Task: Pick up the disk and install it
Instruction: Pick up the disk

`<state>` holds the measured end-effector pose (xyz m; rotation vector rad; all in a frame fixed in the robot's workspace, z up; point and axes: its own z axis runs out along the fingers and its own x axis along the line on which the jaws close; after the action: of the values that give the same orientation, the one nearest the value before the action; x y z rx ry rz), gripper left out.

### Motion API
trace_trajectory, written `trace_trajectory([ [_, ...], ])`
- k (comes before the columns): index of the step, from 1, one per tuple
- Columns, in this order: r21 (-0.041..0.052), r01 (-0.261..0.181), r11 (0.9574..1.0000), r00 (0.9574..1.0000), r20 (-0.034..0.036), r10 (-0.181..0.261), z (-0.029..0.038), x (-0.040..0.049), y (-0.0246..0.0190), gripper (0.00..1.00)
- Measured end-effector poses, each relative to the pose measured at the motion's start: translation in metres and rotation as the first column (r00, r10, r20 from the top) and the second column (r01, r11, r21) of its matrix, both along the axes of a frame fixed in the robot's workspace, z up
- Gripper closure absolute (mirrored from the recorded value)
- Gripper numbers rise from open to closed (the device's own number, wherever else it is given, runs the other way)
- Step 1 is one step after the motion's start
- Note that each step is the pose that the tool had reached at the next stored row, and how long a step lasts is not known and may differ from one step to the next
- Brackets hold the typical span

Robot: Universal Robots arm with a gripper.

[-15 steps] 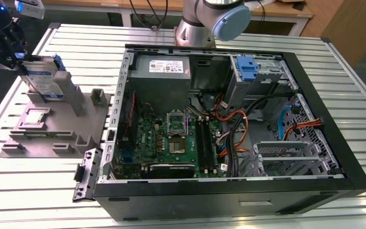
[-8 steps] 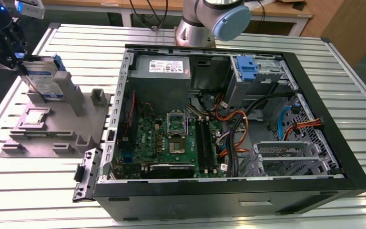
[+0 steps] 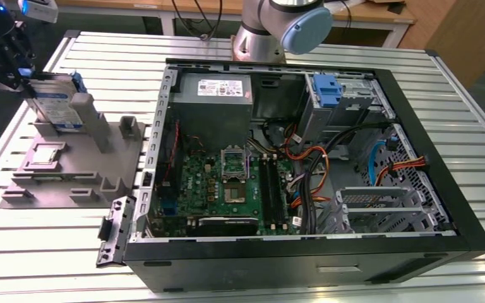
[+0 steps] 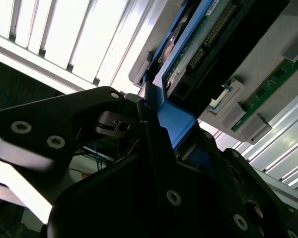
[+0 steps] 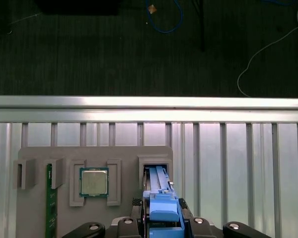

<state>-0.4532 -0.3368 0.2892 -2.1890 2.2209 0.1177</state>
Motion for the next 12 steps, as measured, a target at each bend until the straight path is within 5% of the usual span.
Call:
trace_trajectory([
  [12, 0.0000, 0.000, 1.0000, 1.0000, 0.0001, 0.000, -0.0003, 0.0000, 0.0000, 0.55],
])
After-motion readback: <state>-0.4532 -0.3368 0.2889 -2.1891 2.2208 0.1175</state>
